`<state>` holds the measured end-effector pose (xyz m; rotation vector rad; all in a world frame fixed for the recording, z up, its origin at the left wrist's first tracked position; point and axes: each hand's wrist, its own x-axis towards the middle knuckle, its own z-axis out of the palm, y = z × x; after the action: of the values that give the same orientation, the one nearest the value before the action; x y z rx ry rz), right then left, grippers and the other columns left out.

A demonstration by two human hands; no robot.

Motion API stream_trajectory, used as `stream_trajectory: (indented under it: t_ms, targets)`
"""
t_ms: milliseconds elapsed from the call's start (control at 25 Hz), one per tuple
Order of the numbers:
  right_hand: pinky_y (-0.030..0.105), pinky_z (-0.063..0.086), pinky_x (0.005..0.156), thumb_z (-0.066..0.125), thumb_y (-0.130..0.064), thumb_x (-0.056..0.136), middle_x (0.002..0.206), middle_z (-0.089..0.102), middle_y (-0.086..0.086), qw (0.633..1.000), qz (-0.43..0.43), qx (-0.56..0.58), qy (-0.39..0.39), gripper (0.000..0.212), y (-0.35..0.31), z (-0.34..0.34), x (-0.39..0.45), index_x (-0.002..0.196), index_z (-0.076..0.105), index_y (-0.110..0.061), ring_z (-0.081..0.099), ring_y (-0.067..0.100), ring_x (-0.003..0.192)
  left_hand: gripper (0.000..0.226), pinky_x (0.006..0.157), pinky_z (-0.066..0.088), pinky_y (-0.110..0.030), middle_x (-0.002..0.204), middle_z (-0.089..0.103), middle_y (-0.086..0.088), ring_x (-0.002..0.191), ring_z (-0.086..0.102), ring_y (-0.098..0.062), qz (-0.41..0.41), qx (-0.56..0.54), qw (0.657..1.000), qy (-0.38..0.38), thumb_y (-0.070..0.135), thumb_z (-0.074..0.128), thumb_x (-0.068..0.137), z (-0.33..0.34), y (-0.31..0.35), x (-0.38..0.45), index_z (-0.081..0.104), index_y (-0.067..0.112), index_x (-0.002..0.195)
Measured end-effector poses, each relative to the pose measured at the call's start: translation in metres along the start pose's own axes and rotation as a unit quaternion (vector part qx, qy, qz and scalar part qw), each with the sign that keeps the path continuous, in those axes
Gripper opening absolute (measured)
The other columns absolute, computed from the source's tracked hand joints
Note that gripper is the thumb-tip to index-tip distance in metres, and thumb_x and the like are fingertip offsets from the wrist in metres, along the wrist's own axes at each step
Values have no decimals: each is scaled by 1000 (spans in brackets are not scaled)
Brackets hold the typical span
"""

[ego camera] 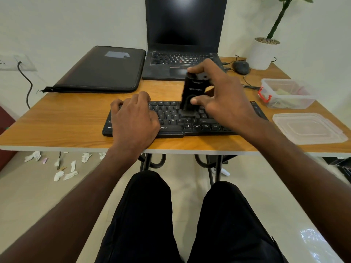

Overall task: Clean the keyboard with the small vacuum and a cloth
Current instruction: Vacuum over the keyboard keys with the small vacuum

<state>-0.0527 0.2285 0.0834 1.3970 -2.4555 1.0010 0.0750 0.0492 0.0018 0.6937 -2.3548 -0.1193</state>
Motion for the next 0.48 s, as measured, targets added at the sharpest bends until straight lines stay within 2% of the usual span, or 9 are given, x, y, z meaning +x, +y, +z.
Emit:
stream_trajectory:
  t_ms: [80, 160, 280, 360, 480]
  targets:
    - [33, 61, 78, 79, -16, 88, 136, 62, -2, 999, -7, -29, -32, 63, 3, -5, 1, 137, 48, -40, 66, 19, 112, 25, 108, 32, -47, 103, 69, -4, 93, 63, -22, -2, 1, 1000, 0, 23, 54, 98, 0, 1, 0, 60, 14, 120]
    - [37, 59, 75, 79, -17, 88, 134, 63, 2, 988, 9, -143, -66, 63, 10, -19, 8, 135, 47, -43, 65, 25, 114, 25, 108, 32, -48, 103, 69, -4, 93, 63, -23, -3, 4, 1000, -5, 23, 54, 97, 0, 1, 1, 59, 14, 120]
    - [35, 50, 73, 79, -17, 87, 131, 65, 6, 963, 39, -261, -52, 61, 19, -35, 12, 134, 48, -42, 63, 32, 114, 24, 109, 32, -49, 103, 69, -4, 93, 63, -23, -2, 14, 1000, -7, 25, 53, 98, 0, 1, 0, 58, 15, 119]
    - [28, 48, 67, 80, -16, 86, 130, 66, 5, 976, 51, -213, -14, 61, 26, -35, 7, 133, 49, -40, 65, 29, 111, 24, 110, 31, -49, 102, 69, -4, 93, 63, -22, 2, 14, 1000, -5, 26, 52, 98, 0, 1, 0, 59, 15, 119]
    - [15, 43, 61, 81, -14, 86, 132, 64, 0, 995, 66, -53, 45, 62, 28, -30, 8, 135, 48, -34, 65, 18, 107, 24, 109, 30, -49, 102, 69, -5, 92, 63, -23, 3, 10, 1000, 3, 25, 52, 98, 0, 0, 1, 59, 14, 118]
